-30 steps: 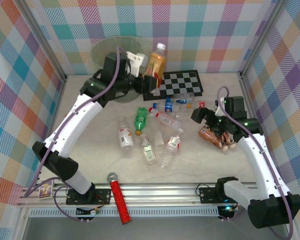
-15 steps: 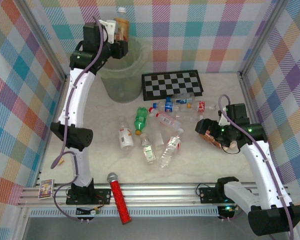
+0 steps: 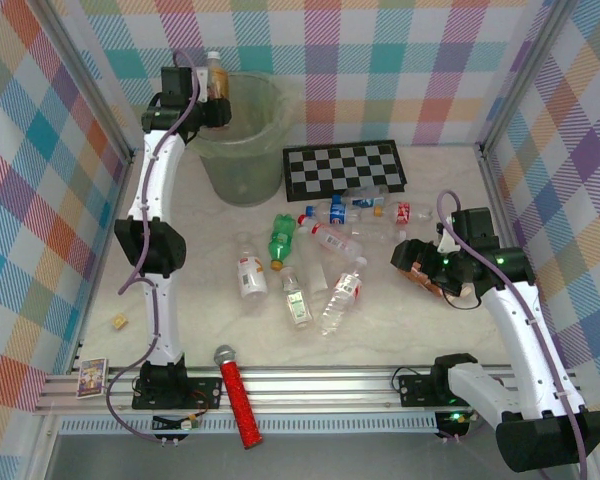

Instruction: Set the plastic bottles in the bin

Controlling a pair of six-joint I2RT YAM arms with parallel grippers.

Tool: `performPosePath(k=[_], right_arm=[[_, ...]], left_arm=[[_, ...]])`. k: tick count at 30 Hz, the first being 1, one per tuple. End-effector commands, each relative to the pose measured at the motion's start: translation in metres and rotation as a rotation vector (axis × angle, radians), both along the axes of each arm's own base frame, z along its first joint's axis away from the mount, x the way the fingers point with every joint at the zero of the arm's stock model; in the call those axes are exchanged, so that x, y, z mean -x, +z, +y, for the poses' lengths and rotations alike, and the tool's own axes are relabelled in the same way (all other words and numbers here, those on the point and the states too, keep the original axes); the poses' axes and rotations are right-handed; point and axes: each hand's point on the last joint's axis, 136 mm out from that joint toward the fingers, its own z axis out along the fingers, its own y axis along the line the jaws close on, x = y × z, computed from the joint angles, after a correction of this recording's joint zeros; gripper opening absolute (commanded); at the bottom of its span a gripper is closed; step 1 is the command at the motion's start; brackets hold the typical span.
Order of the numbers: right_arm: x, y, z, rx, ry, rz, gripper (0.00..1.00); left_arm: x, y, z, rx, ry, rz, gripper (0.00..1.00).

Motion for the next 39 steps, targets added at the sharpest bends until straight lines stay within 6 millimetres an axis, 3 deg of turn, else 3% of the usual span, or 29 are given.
performPosePath(k=[1, 6, 11, 19, 29, 35, 39], right_arm=[[0.003, -0.005, -0.002, 0.008, 0.001, 0.007, 0.99], [0.001, -0.009, 0.001, -0.006, 0.002, 0.014, 0.99], [-0.001, -0.006, 0.000, 0.002, 0.004, 0.002, 0.99], [-0.002, -0.002, -0.011, 0.040, -0.049, -0.029, 0.99], [-0.016, 0.006, -0.032, 0.002, -0.215, -0.037, 0.99], [-0.032, 0.000, -0.061, -0.068, -0.455, 0.005, 0.99], [-0.044, -0.009, -0.085, -0.173, -0.697, 0.051, 0.99]], left_arm=[[0.007, 0.014, -0.015, 0.029, -0.085, -0.019, 0.31], [0.009, 0.005, -0.019, 0.040, -0.102, 0.011, 0.64], [0.010, 0.008, -0.021, 0.053, -0.110, 0.007, 0.78], [0.018, 0.028, -0.029, 0.079, -0.151, -0.026, 0.85], [0.048, 0.097, -0.042, 0.137, -0.215, -0.152, 0.89], [0.076, 0.136, -0.031, 0.122, -0.145, -0.205, 0.90], [0.101, 0.130, -0.013, 0.129, -0.016, -0.123, 0.90]])
